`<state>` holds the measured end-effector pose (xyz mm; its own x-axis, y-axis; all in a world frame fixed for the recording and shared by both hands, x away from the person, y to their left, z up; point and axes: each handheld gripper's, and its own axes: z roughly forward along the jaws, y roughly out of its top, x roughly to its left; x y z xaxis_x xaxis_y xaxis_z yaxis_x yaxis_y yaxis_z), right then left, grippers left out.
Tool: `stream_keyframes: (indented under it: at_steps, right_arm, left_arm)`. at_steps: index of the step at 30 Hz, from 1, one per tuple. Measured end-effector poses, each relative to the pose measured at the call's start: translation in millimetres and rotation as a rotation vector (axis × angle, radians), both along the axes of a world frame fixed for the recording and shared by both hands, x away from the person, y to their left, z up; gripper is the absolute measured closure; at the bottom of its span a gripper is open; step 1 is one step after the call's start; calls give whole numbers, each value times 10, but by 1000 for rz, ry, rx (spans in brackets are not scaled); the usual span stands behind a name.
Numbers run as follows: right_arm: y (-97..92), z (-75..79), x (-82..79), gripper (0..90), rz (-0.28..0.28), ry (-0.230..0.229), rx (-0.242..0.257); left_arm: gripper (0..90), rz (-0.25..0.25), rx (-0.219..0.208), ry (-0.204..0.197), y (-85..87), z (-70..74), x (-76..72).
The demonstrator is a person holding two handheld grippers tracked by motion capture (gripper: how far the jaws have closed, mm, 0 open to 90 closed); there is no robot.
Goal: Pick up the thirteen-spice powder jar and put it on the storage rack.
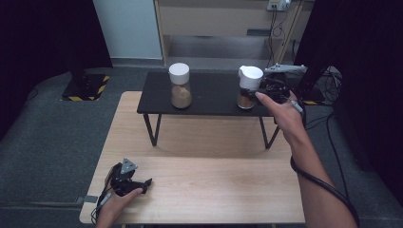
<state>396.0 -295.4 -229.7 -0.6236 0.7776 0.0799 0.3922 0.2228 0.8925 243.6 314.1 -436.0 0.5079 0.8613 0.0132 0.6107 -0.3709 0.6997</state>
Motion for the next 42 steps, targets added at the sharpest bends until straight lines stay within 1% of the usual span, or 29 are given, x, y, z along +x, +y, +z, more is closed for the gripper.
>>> stream_keyframes:
  at_steps: [4,24,25,29,32,34,38,42]
  right_arm:
    - [14,-12,-27,300,-4,-6,0]
    - [-3,-13,-23,291,0,7,5]
    - [-4,-13,-23,281,1,8,5]
    - [-23,-22,-4,160,5,30,1]
    - [-44,-32,-28,110,-5,28,-1]
    - [-64,-34,-47,88,-5,22,6]
    - [-70,-9,-79,55,0,16,-1]
    - [-76,9,-116,42,2,13,-4]
  left_arm:
    - [0,0,-1,1,0,1,0]
    - [0,0,0,0,0,0,0]
    - [0,0,0,0,0,0,0]
    - [0,0,0,0,0,1,0]
    - [0,0,0,0,0,0,0]
    - [0,0,0,0,0,1,0]
    - [0,0,0,0,0,0,0]
    - [0,1,0,0,-1,0,-1]
